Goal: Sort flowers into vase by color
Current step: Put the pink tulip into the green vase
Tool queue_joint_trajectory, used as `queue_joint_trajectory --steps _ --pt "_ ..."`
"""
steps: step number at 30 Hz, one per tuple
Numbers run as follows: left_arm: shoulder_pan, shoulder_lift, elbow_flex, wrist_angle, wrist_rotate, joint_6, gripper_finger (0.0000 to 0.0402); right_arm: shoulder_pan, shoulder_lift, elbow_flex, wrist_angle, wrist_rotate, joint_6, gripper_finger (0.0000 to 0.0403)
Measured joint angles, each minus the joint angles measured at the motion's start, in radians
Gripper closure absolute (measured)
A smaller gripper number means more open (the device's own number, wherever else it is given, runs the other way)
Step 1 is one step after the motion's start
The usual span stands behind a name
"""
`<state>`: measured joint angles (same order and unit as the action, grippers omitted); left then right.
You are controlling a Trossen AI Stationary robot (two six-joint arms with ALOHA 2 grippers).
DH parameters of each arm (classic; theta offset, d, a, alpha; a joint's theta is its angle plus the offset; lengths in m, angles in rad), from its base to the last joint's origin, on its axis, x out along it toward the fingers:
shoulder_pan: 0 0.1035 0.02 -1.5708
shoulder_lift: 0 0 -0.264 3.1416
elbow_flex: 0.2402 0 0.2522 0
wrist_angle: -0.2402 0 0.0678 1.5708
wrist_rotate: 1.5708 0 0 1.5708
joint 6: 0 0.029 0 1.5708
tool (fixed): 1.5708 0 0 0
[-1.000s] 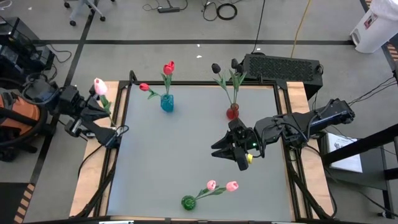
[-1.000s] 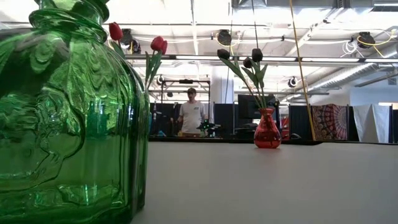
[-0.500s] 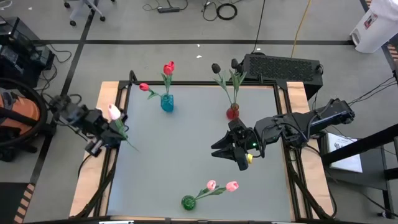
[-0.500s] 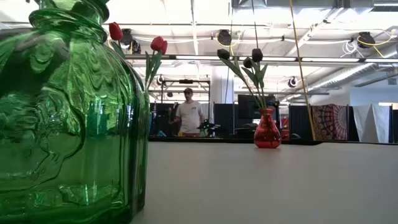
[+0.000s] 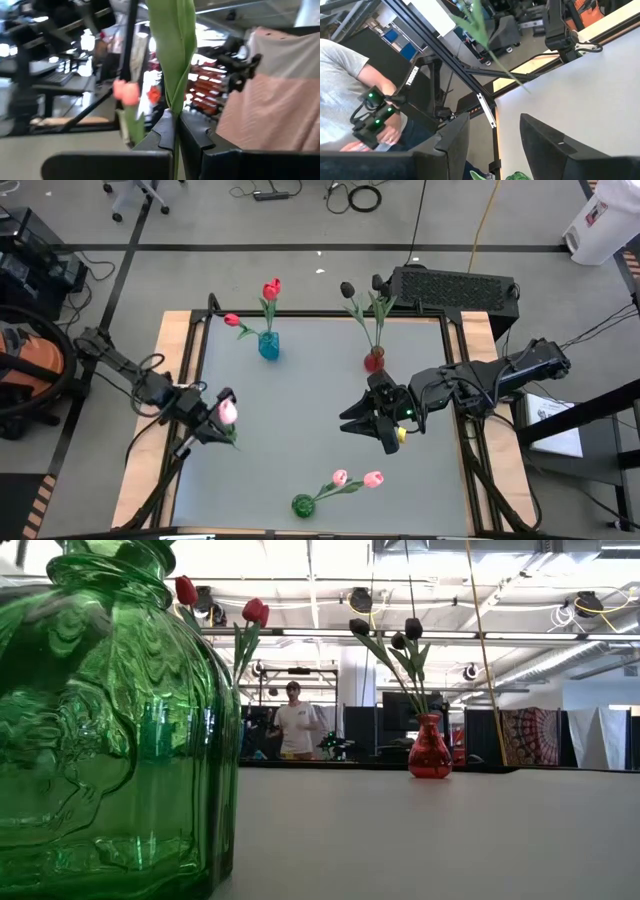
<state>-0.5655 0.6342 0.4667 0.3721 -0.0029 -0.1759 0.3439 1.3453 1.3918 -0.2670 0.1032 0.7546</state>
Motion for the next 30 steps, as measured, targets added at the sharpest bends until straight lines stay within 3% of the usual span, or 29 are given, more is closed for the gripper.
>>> queue_joint_trajectory --steps 10,30 --pt "0.000 0.178 0.000 0.194 0.093 -0.002 0.0389 0.000 0.000 0.000 0.000 0.000 0.000 0.0236" --pt "0.000 0.550 0.001 0.683 0.096 -0.002 0.0388 0.000 0.000 0.000 0.000 0.000 0.000 0.0236"
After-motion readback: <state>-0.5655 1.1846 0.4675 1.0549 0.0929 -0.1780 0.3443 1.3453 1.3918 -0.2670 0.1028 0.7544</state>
